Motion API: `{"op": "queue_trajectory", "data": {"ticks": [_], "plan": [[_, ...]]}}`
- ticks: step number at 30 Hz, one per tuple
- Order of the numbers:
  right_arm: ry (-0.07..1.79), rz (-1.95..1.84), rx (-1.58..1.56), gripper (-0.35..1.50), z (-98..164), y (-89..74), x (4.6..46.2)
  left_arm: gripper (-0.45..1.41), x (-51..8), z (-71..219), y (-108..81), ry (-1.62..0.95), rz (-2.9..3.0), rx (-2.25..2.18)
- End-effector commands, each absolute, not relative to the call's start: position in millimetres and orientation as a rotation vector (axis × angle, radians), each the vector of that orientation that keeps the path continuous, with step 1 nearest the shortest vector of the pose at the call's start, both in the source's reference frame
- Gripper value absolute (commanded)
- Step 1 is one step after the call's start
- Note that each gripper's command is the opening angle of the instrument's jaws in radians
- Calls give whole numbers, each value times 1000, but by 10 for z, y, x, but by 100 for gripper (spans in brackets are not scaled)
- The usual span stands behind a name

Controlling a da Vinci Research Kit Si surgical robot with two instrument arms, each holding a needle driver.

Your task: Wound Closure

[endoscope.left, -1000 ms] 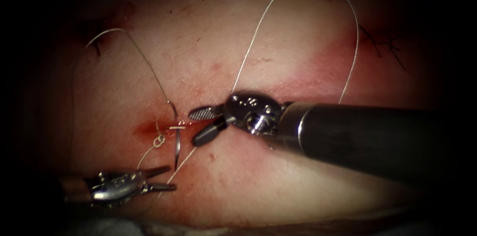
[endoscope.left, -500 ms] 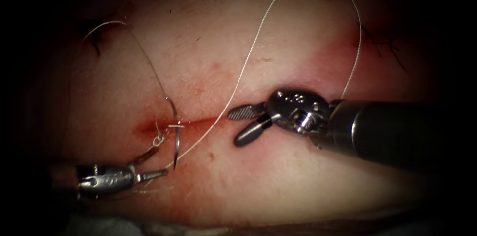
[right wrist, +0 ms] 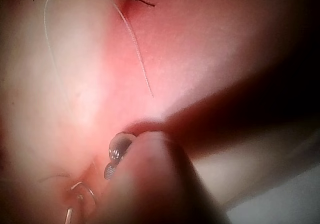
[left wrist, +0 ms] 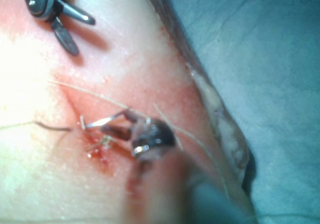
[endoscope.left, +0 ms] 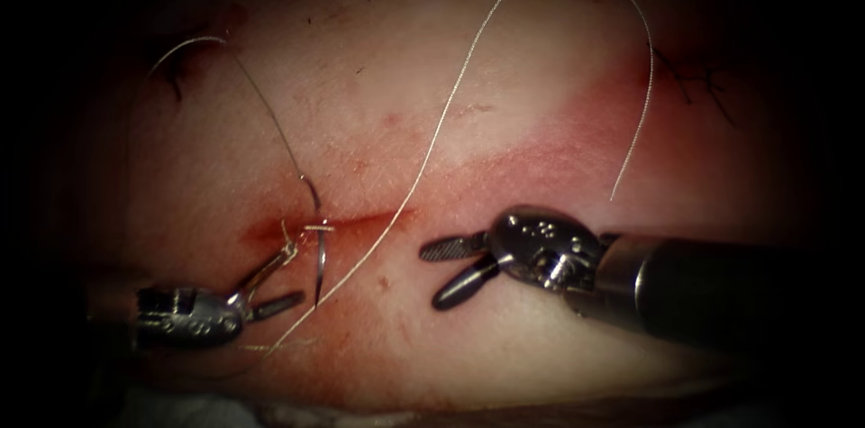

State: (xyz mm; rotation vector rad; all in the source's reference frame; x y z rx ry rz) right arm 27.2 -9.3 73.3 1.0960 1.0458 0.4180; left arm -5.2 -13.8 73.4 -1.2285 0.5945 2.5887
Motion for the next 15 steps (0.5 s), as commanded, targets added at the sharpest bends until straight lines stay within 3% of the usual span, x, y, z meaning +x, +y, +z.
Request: {"op": "queue_trajectory", "data": {"ticks": [1,8,15], "plan": [[1049,418,1101,133,739,-100,279,44,-60,742,-145,603,2602,-1232],[1057,413,1108,133,735,-108,273,31,-59,765,-144,762,2748,-1217],[1065,415,1111,133,735,-109,272,36,-69,766,-146,773,2771,-1243]]}}
